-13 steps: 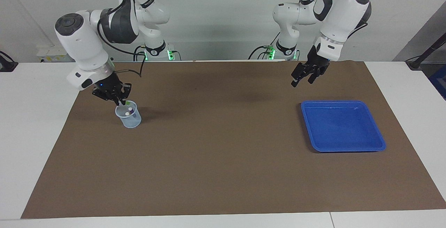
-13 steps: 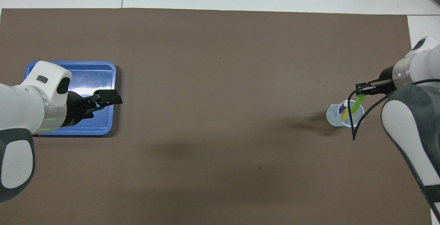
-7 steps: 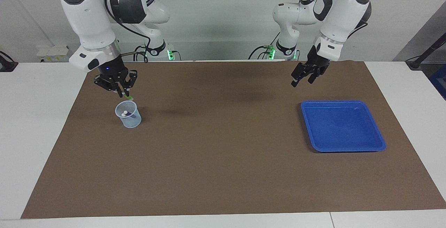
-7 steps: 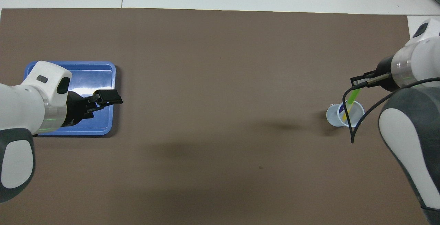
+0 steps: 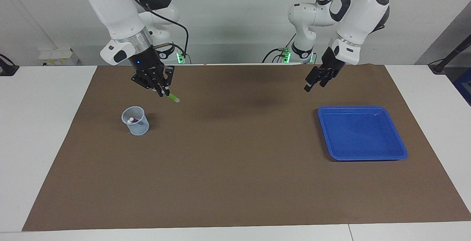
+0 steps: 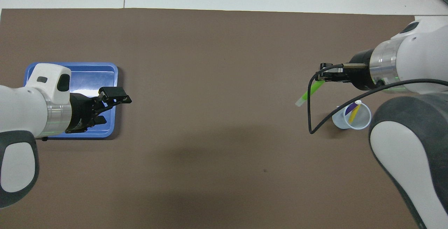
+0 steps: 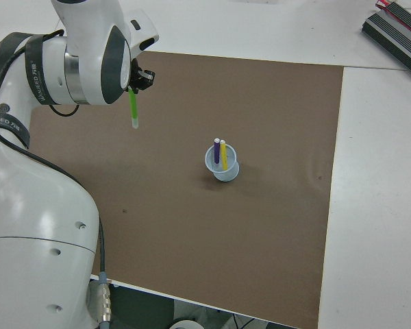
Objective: Right arm passes pens to left for tray arrangement
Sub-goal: 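Lift the green pen with the right gripper toward the left gripper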
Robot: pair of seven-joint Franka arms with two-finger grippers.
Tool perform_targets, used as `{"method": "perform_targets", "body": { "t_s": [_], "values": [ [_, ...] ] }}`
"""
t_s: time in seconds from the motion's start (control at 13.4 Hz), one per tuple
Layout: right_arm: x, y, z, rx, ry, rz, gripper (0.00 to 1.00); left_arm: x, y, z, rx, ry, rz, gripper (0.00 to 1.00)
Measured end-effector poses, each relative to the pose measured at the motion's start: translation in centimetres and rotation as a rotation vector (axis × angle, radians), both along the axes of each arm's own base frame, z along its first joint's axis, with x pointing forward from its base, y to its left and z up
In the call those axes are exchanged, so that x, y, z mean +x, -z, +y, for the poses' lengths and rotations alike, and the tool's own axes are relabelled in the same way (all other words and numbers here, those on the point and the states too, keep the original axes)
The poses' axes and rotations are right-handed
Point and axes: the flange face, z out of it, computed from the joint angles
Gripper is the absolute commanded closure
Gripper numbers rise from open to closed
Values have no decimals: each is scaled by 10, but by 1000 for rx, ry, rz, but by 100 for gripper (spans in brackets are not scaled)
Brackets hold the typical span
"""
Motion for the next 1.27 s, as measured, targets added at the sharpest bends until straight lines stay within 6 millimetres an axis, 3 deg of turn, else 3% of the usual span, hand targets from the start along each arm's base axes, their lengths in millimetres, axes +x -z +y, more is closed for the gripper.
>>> {"method": "perform_targets", "body": {
  "t_s": [0.3, 0.6, 0.9, 1.27],
  "values": [
    [-2, 12, 50, 195, 242, -45, 100, 2, -8, -14, -177, -276, 72, 0],
    [-19, 24, 92, 337, 438, -79, 100, 1, -22, -53, -336, -588, 106, 0],
    [-42, 33, 134, 481, 598, -107, 100, -9, -15, -85, -471, -839, 115, 0],
    [-57, 50, 152, 607, 694, -77, 100, -22, -8, -116, -508, -883, 143, 0]
  ]
}}
